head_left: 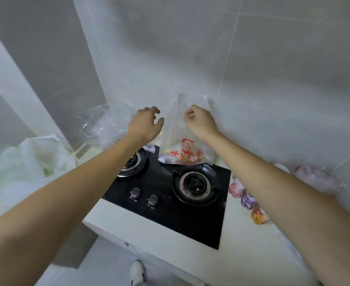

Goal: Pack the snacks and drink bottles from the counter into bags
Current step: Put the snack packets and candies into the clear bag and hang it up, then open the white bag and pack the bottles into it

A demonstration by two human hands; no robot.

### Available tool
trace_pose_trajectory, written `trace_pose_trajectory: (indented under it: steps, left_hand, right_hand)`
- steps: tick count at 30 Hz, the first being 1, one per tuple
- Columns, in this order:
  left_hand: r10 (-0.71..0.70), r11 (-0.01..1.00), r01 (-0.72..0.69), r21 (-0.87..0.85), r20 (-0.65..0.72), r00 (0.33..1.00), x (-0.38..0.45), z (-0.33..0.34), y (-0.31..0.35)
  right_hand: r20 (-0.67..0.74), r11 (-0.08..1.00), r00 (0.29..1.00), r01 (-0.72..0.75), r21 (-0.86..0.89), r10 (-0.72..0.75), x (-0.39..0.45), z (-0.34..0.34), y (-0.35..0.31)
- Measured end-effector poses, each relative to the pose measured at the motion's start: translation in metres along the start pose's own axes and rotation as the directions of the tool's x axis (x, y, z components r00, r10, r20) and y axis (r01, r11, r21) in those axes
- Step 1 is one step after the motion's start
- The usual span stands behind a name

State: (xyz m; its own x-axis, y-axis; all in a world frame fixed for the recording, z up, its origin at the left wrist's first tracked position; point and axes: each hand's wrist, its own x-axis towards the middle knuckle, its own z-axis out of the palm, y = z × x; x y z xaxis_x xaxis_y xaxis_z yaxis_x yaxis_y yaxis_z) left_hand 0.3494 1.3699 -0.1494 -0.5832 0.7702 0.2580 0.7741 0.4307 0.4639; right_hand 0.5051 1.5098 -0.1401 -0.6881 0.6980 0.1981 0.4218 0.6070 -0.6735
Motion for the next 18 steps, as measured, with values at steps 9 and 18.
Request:
trace_pose_trajectory:
  steps: [9,18]
  left_hand:
    - [-0.152,0.979,0.161,0.127,-0.076,0.985,-0.134,-0.037,-0.07]
    - [-0.439,0.882,0.452,0.133,-0.116,0.891,-0.234,-0.073,-0.181]
  right_hand:
    - [0.203,0.971,0.95,0.241,0.007,-0.237,-0.079,0.091,-0.051]
    - [0.394,0.933,0.85,0.351,0.073,-0.351,-0.113,0.206,-0.111]
